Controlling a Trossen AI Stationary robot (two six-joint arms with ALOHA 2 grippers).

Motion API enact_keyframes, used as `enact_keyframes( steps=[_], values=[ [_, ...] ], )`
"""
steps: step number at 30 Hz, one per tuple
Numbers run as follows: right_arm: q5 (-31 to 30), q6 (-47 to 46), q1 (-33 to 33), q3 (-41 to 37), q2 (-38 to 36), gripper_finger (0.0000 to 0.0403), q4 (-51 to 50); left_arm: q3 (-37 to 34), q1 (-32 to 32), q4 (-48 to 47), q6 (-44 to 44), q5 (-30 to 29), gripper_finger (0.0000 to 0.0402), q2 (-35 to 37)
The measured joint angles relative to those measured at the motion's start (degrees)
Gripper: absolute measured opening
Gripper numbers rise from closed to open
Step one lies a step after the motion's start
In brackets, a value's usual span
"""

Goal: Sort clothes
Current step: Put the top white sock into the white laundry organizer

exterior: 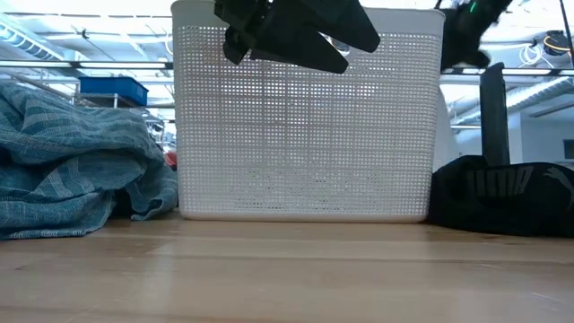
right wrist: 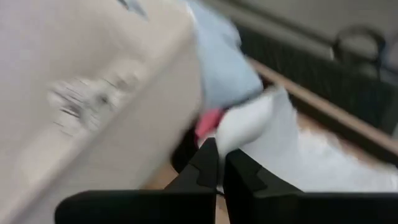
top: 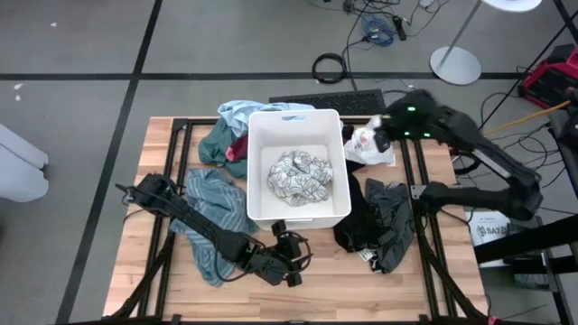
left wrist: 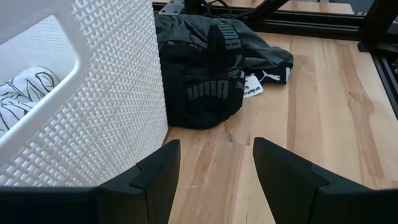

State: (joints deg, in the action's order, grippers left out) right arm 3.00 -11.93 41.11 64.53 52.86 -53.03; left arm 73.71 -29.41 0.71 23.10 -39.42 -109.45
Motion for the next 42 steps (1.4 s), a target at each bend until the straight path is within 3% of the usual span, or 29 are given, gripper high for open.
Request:
enact_keyframes(
  steps=[8,12,20,26,30,34,38,42],
  values=[
    [0.5,-1.65,-5.93,12.05,-10.09,0.0001,-0.45,0.0,0.02,0.01,-0.03,0.01,0.0212,0.0],
    [4.49,-3.27,-8.53,15.73,-13.58,0.0,0.43,0.0,0.02,0.09,-0.01,0.0,0.0212,0.0],
    [13.54,-5.53,-10.49,15.87,-18.3,0.0,1.32,0.0,0.02,0.71,-0.1,0.0,0.0212,0.0],
    [17.49,-5.57,-10.48,15.34,-18.99,0.0,1.32,0.0,0.04,10.84,-5.08,0.43,0.0212,-0.02],
    [27.07,-5.87,-10.48,12.45,-18.86,0.0,1.43,0.0,0.04,17.13,-9.14,6.12,0.0212,-0.02],
    [34.0,-6.72,-10.48,7.71,-19.68,0.0,0.36,0.0,0.0,17.91,-10.41,6.86,0.0212,-0.04],
    [39.42,-9.19,-10.48,3.7,-21.29,0.0,9.23,0.0,0.04,16.86,-10.11,6.84,0.0212,-0.07],
    [40.82,-13.72,-10.48,2.69,-20.81,0.0,27.03,0.0,0.04,16.83,-10.15,6.86,0.0212,-0.07]
  ],
)
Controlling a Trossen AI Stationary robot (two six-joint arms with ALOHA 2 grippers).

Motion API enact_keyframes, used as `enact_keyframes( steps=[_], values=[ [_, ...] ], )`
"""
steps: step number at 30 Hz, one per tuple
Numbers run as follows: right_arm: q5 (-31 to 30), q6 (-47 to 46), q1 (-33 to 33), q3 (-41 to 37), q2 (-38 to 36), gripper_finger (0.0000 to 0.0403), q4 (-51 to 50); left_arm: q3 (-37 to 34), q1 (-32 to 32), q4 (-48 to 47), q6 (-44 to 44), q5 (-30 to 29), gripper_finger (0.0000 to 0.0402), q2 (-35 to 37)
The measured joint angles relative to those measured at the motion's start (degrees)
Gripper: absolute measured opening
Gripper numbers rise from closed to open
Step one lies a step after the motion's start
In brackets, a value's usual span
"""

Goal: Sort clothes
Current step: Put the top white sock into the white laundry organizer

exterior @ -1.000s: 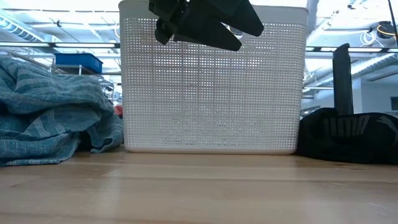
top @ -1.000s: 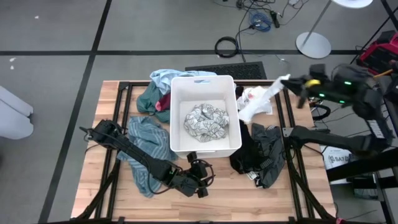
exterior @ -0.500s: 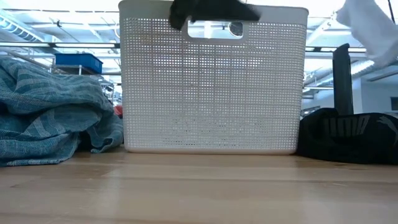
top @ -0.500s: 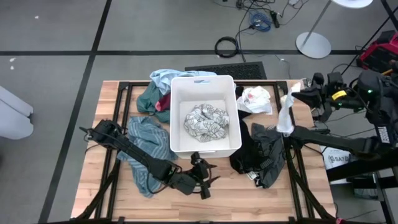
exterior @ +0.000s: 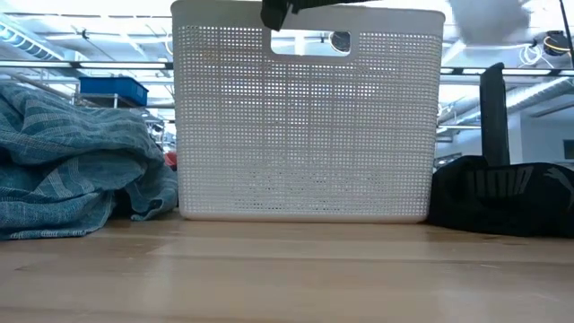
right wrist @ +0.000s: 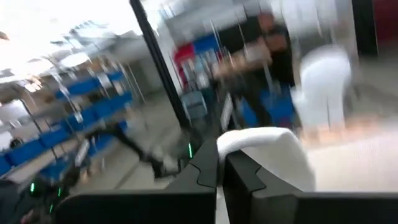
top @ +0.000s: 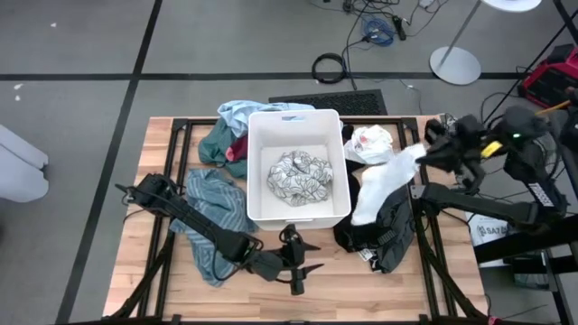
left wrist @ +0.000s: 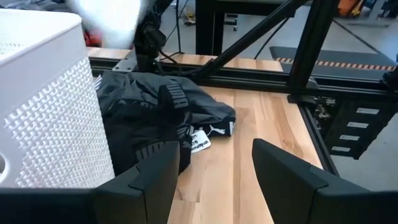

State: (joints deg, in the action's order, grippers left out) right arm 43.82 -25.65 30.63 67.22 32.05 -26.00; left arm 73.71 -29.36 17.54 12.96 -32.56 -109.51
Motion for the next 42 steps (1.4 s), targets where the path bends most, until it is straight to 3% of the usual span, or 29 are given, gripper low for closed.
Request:
enact_keyframes(
  steps=[4,8,22,29,35,42],
  values=[
    [0.04,-6.26,0.0,0.09,3.56,0.0,17.96,0.0,0.07,-0.03,-0.26,0.01,0.0212,0.0],
    [0.0,-10.73,0.0,2.73,10.73,0.0,24.28,0.0,0.05,-0.04,-1.68,0.0,0.0212,0.0],
    [-0.01,-7.62,-3.37,24.19,38.96,0.0,23.92,0.0,-0.02,-2.38,-1.71,0.01,0.0212,0.0],
    [-0.62,-5.44,-5.53,25.88,47.75,0.0,15.17,0.0,-0.37,-3.48,-1.72,0.02,0.0212,0.0],
    [-5.0,0.29,-6.03,25.85,52.32,0.0,6.23,0.0,-0.39,-3.69,-1.71,0.03,0.0212,0.0],
    [-6.86,2.83,-5.99,25.83,57.01,0.0,3.4,0.0,-0.39,-3.65,-1.69,0.03,0.0212,0.0]
  ],
)
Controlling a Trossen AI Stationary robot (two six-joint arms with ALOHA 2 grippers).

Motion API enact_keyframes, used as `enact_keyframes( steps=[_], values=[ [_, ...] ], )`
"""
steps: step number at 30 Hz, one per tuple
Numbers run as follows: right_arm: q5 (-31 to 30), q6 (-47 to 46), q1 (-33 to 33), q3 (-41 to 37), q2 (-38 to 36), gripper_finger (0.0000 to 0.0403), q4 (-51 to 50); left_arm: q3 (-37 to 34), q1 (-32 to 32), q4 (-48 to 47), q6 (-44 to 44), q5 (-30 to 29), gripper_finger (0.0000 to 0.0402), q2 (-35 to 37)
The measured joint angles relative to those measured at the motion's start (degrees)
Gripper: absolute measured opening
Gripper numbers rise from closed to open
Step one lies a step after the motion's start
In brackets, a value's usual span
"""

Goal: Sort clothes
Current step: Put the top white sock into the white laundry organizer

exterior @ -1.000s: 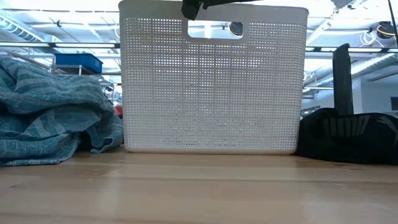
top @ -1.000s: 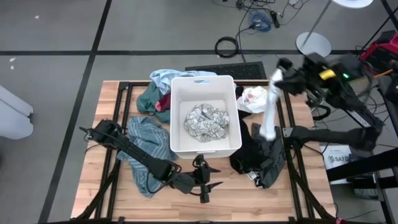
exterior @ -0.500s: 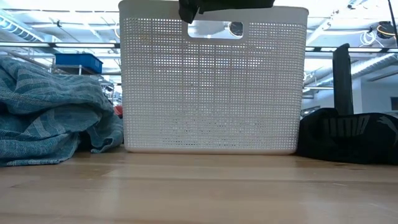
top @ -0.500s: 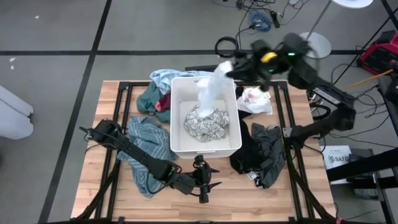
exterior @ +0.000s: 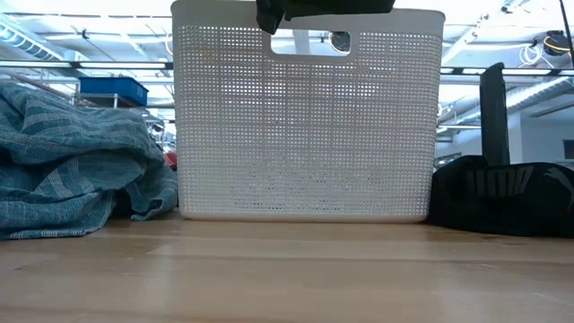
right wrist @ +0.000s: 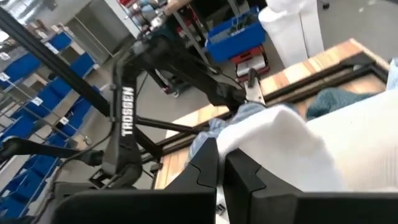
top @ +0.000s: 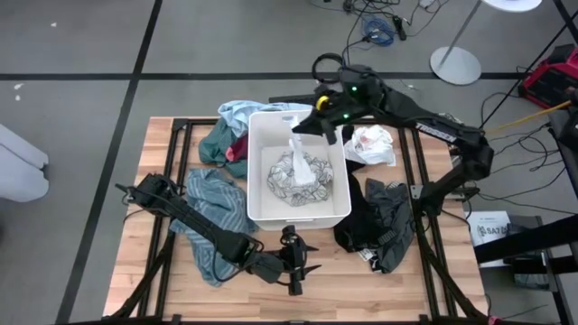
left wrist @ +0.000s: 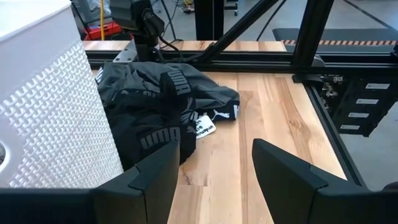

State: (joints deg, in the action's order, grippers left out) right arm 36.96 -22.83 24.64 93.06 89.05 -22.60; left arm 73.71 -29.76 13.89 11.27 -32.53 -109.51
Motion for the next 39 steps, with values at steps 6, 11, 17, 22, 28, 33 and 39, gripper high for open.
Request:
enact_keyframes(
  steps=[6,11,17,22,28,33,39],
  values=[
    [-4.15,1.09,0.58,0.0,2.18,0.0014,-1.11,0.0,0.01,0.11,0.0,0.0,0.0212,0.0],
    [-1.87,1.07,2.47,0.02,2.34,0.0069,-3.0,0.0,0.0,0.13,0.02,0.68,0.0212,0.0],
    [0.63,1.14,5.89,0.59,0.5,0.0159,-4.37,0.0,0.0,-0.04,-0.02,0.79,0.0212,0.0],
    [-1.03,1.55,9.43,5.24,-1.39,0.0205,-6.28,0.0,0.0,-0.68,0.0,0.79,0.0212,0.0],
    [-2.18,5.76,10.59,11.5,-1.33,0.0216,-19.93,0.0,0.0,-1.37,0.0,0.76,0.0212,0.0],
    [-20.81,15.59,11.73,18.13,-1.61,0.0211,-42.51,0.0,0.0,-1.64,0.17,0.76,0.0212,0.0],
    [-39.2,16.2,13.88,15.04,-1.62,0.021,-60.74,0.0,0.0,-1.64,0.33,0.76,0.0212,0.0]
  ],
)
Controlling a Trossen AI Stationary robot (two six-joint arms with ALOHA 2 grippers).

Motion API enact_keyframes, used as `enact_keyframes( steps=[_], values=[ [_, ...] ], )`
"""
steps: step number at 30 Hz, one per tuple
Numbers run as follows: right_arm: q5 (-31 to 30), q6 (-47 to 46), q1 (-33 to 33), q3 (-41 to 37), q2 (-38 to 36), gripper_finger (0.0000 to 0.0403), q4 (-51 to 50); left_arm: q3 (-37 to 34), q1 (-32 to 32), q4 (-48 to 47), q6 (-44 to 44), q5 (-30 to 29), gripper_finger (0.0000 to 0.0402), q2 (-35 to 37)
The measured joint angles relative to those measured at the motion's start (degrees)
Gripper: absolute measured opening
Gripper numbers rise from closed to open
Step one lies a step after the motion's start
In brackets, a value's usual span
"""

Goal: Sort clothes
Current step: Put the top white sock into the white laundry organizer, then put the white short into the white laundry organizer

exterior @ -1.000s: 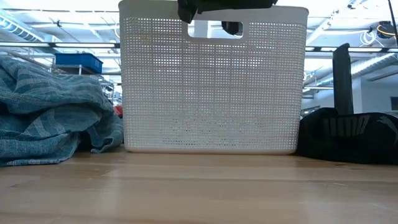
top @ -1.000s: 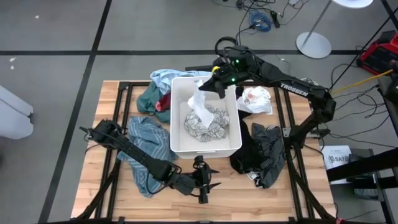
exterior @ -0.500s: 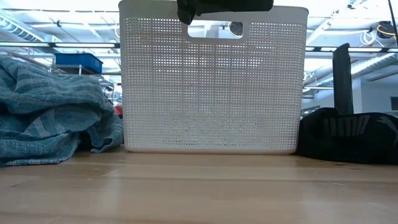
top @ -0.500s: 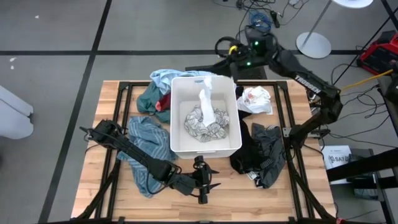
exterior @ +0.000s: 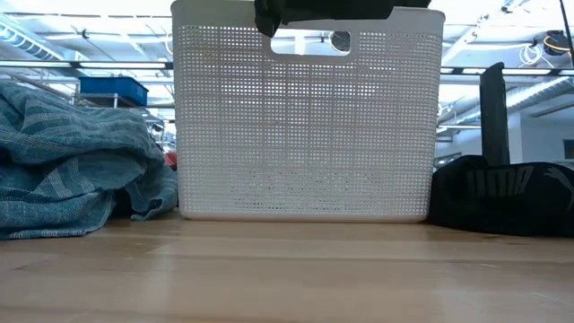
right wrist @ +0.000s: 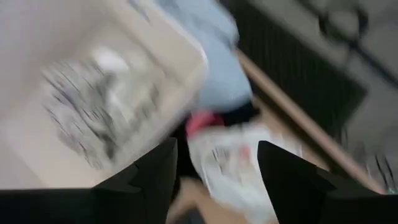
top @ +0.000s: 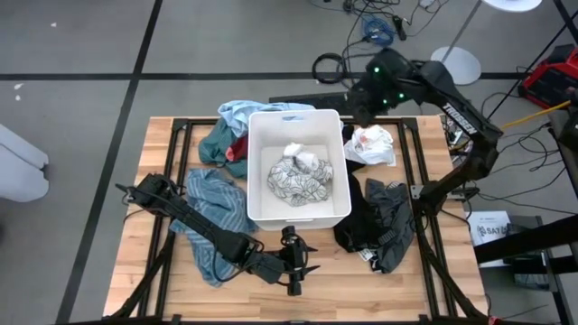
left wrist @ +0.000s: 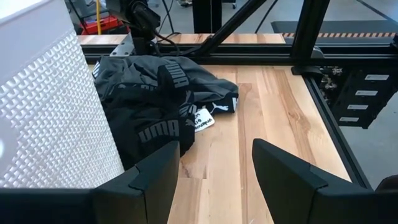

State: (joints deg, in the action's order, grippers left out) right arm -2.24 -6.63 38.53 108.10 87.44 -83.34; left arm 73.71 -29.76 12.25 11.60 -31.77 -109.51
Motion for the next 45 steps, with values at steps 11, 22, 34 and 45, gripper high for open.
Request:
enact_keyframes(
  steps=[11,22,34,45],
  values=[
    [-0.65,-0.41,7.43,-25.38,-6.44,0.021,10.01,0.0,0.0,-0.08,0.11,-0.02,0.0212,0.0],
    [-0.98,-8.19,12.12,-46.4,-7.71,0.021,32.95,0.0,0.0,-0.84,0.17,-0.02,0.0212,0.0],
    [-6.53,-12.5,13.93,-53.0,-7.44,0.021,44.66,0.0,0.18,-1.08,1.53,-0.02,0.0212,0.02],
    [-6.8,-11.22,14.75,-53.97,-1.39,0.0191,45.63,0.0,0.55,-2.36,1.51,-0.33,0.0212,0.02]
  ],
)
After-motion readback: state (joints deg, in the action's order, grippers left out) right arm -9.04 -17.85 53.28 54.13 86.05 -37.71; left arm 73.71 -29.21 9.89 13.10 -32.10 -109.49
